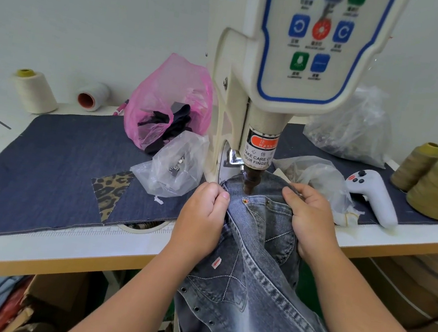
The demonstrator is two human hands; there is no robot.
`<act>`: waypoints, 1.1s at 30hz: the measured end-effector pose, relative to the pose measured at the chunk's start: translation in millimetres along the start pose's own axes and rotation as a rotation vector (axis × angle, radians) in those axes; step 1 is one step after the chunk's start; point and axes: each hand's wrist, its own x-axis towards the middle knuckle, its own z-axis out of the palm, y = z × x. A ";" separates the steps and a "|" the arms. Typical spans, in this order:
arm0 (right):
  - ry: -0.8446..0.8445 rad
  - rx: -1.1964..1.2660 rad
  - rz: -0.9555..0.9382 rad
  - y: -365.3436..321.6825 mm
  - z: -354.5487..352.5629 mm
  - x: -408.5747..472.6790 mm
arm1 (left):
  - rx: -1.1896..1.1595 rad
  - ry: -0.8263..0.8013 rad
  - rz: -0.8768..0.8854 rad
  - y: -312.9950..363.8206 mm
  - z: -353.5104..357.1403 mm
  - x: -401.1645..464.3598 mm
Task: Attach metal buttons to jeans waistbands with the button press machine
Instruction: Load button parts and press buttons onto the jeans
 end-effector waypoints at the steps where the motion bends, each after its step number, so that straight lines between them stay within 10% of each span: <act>1: -0.001 0.001 0.000 -0.3 0.1 -0.5 | 0.005 0.003 0.003 0.3 0.0 -0.2; 19: -0.090 0.239 -0.113 -29.3 -6.4 -86.1 | -0.184 0.061 -0.006 34.8 -28.8 -43.6; 28: -0.125 -0.081 0.135 -11.9 -5.7 -112.5 | 0.107 -0.264 -0.137 35.3 -25.8 -70.4; 33: -0.141 0.169 0.040 -32.9 -5.4 -144.1 | -0.239 -0.277 -0.166 29.5 -37.6 -85.9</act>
